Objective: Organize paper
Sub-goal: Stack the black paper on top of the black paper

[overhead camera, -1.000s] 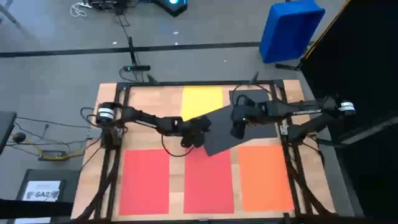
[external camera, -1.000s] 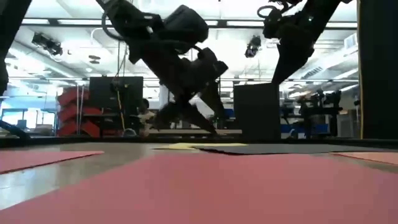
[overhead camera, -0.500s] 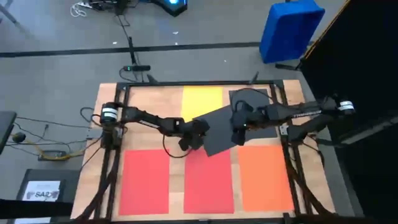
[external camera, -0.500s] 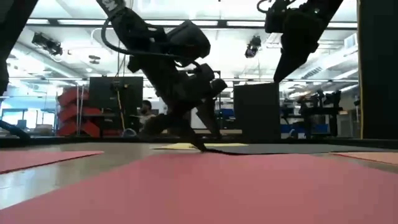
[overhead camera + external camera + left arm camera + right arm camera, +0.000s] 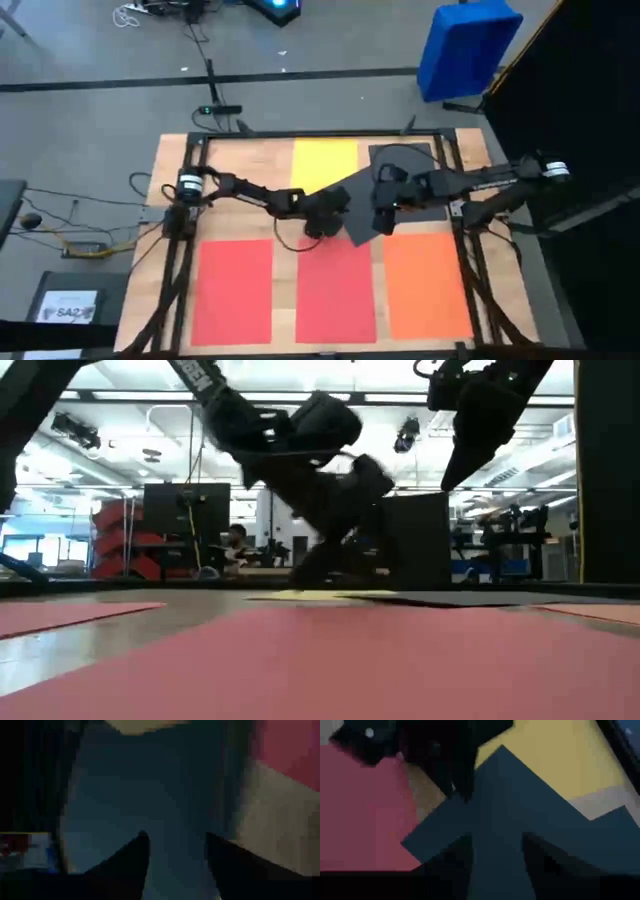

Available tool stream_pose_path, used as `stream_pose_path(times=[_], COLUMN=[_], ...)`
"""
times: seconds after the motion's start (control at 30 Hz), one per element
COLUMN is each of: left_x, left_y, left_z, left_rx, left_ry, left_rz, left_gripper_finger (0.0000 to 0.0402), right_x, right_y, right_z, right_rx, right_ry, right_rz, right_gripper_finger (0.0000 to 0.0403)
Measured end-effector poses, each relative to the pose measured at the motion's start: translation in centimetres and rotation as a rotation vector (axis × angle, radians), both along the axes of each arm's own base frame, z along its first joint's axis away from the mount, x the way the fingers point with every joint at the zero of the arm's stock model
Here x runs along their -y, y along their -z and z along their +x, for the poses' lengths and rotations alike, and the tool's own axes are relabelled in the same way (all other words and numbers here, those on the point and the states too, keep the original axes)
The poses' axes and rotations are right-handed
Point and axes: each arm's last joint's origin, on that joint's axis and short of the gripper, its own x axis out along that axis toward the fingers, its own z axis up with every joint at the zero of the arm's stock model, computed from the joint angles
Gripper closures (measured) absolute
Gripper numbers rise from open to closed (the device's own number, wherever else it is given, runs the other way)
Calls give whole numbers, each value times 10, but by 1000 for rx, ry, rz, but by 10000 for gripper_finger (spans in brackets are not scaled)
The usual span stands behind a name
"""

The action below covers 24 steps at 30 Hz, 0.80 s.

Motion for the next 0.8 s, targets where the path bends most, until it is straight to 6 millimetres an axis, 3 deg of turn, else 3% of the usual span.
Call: stream_pose_path(times=[0.23,0.37,0.57,0.8], left_x=[-1,-12,-49,-69], left_y=[-3,-17,-54,-70], left_z=[15,8,-30,-86], left_rx=[9,-15,-28,181], left_ry=[-14,-149,-260,-354], left_rz=[14,-24,-388,-523], left_gripper_finger=[229,229,231,257], right_x=[0,0,1,11], right_y=[2,2,8,41], right_z=[-3,-3,9,46], right_rx=[-29,-19,114,133], right_ry=[19,33,51,30], right_rz=[4,38,91,134], right_gripper_finger=[259,259,259,256])
